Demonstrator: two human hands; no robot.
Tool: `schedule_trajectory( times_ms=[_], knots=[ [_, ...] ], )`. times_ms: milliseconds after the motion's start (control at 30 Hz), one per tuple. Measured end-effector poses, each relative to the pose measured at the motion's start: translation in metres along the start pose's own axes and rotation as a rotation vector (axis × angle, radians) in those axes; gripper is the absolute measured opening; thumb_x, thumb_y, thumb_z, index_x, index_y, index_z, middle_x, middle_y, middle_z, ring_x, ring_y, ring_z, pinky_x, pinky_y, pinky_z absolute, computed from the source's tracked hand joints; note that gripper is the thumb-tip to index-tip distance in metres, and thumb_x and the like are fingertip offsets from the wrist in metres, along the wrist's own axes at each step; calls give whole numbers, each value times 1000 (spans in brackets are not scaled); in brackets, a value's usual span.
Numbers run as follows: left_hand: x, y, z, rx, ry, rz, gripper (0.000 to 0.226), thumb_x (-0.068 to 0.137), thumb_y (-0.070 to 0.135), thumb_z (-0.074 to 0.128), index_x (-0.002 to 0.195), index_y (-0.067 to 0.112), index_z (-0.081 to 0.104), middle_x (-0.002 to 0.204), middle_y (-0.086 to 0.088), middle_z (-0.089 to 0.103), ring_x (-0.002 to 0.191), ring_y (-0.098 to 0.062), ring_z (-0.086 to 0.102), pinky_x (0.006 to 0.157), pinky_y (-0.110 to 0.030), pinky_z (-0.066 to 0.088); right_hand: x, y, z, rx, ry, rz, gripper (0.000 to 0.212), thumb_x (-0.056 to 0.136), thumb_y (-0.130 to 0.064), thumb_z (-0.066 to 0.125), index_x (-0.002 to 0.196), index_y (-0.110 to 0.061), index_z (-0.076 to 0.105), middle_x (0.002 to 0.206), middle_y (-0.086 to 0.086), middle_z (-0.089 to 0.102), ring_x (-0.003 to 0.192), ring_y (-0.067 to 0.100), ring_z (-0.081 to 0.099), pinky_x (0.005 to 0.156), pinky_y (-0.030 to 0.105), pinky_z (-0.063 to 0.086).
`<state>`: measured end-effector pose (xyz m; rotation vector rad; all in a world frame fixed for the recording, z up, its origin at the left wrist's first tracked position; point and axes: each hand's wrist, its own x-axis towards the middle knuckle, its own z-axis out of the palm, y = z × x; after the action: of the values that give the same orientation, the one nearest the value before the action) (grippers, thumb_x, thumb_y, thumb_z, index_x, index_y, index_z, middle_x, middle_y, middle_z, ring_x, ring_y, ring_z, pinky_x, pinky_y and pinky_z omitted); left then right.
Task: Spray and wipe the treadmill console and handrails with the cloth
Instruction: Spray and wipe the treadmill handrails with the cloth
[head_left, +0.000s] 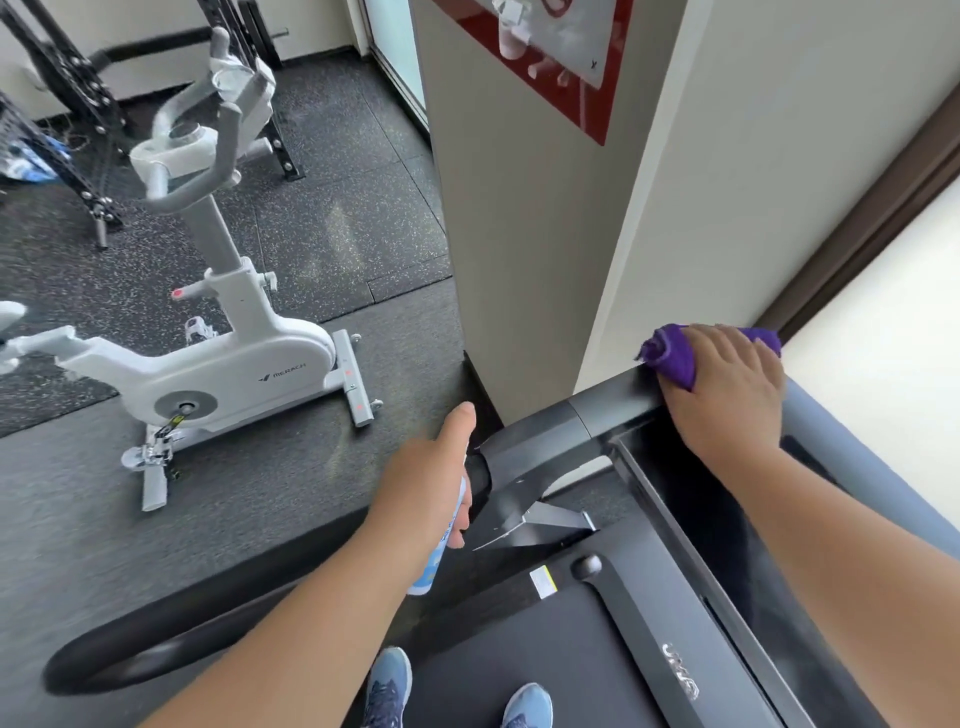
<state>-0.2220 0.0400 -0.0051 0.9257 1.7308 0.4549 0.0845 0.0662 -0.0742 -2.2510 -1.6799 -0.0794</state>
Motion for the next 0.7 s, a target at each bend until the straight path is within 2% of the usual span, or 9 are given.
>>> schedule_trajectory(
  times_ms=[133,267,400,467,600,700],
  knots=[
    [2,-17,-16,110,44,16,68,97,55,49,48,8,44,45,-11,52,38,-27,52,57,-32,52,-3,-6,3,18,35,20,48,92,-45,47,135,-25,55,142,-2,60,142,26,43,122,49,22],
    [4,-25,-26,146,18,18,76,99,58,45,44,6,44,42,-12,52,38,-29,56,56,-29,47,-4,-6,5,20,57,6,46,93,-45,48,134,-24,55,141,-1,61,141,27,43,122,51,23],
    [2,-33,-33,130,73,72,76,98,58,48,36,14,41,42,-10,51,40,-29,56,63,-39,58,-3,-6,5,16,49,21,45,95,-45,49,135,-25,55,143,-1,60,142,27,43,122,50,22],
    [3,-35,-39,147,112,88,73,97,57,49,39,13,43,42,-9,52,40,-29,56,68,-42,60,-4,-7,5,11,43,22,46,95,-47,49,135,-25,55,143,-1,60,142,27,42,122,49,22],
    [4,-38,-53,164,164,137,75,102,64,46,53,7,48,43,-8,55,42,-28,59,61,-36,55,-4,-10,6,14,37,39,50,92,-48,44,135,-24,54,143,0,59,142,27,41,123,50,21],
    [1,-42,-61,187,203,189,72,105,59,42,56,7,49,46,-10,57,43,-28,59,66,-39,55,-4,-15,6,17,42,59,49,92,-46,43,134,-24,54,143,0,59,143,27,41,124,51,19]
  ],
)
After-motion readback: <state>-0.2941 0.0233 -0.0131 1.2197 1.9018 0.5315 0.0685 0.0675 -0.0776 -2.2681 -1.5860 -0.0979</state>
